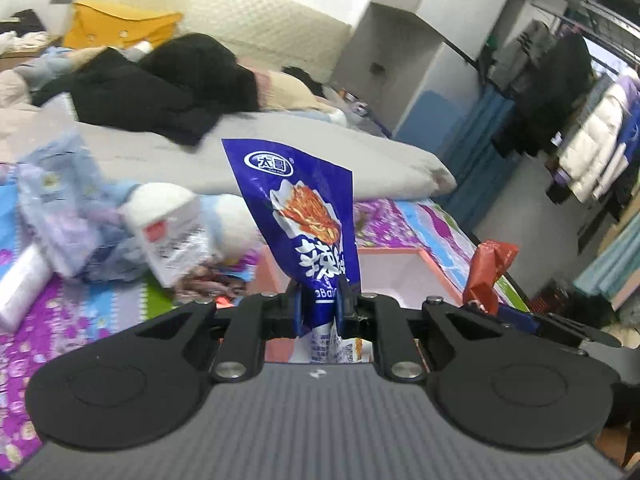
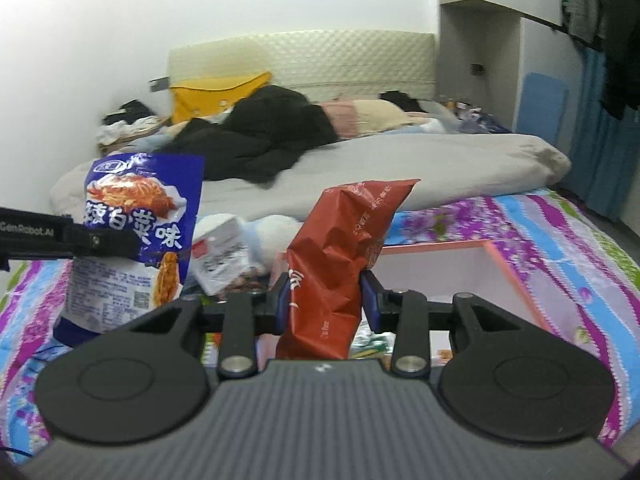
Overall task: Organize snacks
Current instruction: 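Lift and carry the red pack and blue bag over the pink box with both tools, then open both tools to drop the packs into the pink box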
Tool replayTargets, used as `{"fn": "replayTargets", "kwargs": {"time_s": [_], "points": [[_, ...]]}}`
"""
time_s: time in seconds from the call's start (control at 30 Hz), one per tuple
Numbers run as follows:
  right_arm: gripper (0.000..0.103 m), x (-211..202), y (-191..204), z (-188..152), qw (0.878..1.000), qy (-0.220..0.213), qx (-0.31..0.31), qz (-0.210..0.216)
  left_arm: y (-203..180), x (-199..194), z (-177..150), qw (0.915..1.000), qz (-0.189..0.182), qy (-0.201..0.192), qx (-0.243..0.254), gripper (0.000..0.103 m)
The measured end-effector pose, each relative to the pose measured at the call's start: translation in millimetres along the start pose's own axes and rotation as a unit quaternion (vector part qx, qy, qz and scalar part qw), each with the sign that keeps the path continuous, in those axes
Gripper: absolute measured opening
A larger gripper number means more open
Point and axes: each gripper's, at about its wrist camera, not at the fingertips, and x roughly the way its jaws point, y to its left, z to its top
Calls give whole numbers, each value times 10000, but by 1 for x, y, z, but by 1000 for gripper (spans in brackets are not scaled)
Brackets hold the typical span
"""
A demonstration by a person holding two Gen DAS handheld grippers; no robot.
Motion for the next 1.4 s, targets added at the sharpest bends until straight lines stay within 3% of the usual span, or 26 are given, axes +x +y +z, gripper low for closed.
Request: {"fn": "replayTargets", "kwargs": {"time_s": [0.23,0.43,0.63,0.8,0.83,0.87,0.9,0.93,1.4], "points": [[39,32,-47,-26,9984,432,233,-272,-26,75,-8,9981,-183,579,78,18],[39,68,-79,-62,9940,916,475,-376,-31,141,-21,9925,38,1214,140,18],[40,90,-92,-85,9892,1238,675,-389,-31,174,-34,9874,205,1553,229,18],[42,94,-91,-93,9874,1354,755,-307,-31,174,-36,9863,226,1602,325,20],[43,93,-91,-93,9872,1347,777,-345,-33,174,-36,9858,261,1615,385,30],[53,92,-92,-92,9869,1339,819,-360,-32,173,-37,9855,269,1625,404,37],[60,90,-92,-92,9868,1324,859,-367,-32,170,-36,9857,283,1611,401,54],[68,87,-92,-91,9871,1279,886,-367,-33,166,-36,9868,314,1537,412,60],[68,13,-64,-42,9956,244,895,-95,-43,50,-6,9957,149,452,794,61]]}}
